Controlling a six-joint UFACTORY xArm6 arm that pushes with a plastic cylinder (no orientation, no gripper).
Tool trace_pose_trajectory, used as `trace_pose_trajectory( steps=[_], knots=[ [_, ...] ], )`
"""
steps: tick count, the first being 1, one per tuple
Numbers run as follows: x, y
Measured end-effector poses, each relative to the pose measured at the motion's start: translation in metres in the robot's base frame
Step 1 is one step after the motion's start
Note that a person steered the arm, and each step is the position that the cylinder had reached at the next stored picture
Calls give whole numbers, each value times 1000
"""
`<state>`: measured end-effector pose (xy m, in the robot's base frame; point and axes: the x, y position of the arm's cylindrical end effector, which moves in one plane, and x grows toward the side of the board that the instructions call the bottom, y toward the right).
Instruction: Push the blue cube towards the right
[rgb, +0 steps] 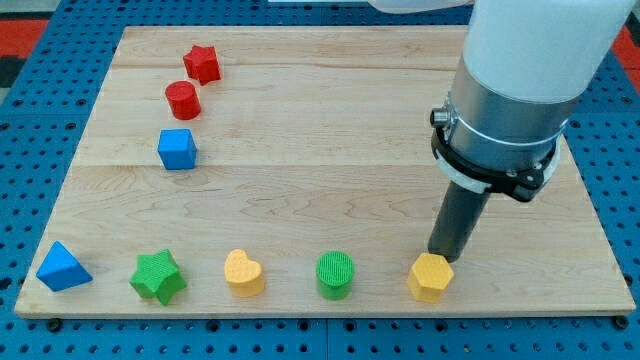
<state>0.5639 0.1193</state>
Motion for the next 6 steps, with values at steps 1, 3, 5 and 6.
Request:
trace_pose_trajectory(
  steps=[1, 3, 5, 6],
  knots=[
    [-2, 0],
    [-46, -44],
    [-42, -208],
    [-42, -279]
  ],
)
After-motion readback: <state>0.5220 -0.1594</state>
